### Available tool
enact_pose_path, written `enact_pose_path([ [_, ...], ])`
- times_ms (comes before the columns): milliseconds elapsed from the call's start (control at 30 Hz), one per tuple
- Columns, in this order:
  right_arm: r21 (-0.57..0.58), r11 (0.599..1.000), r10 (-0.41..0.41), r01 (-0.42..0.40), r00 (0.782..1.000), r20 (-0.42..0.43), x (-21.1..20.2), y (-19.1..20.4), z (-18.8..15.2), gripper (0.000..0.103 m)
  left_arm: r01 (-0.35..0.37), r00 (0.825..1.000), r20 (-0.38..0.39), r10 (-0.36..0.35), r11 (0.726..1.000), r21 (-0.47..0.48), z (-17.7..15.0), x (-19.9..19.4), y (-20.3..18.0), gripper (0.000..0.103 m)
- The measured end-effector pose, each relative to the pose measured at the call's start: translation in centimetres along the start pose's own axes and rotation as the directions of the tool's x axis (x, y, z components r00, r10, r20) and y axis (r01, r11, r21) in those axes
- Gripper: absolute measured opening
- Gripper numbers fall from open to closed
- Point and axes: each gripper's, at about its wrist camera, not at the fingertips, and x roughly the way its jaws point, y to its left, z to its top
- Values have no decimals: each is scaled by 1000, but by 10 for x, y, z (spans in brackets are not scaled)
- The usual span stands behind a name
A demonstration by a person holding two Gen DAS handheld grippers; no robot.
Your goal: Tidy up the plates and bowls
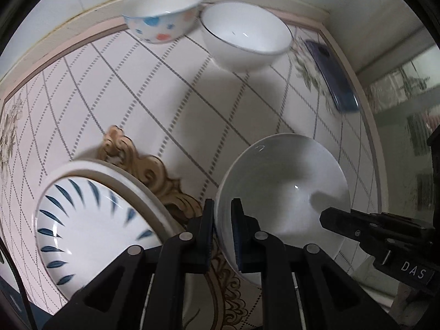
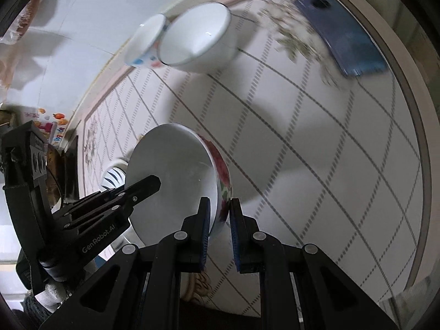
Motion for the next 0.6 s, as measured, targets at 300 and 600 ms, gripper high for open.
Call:
enact_pose_path([
  [300,34,999,-18,19,999,-27,7,-31,-22,16,-44,998,-32,46,998,53,-18,18,-19,10],
  [600,30,999,-14,15,999,-37,7,-38,-25,16,-77,996,-29,80,995,67,-21,20,-25,10],
])
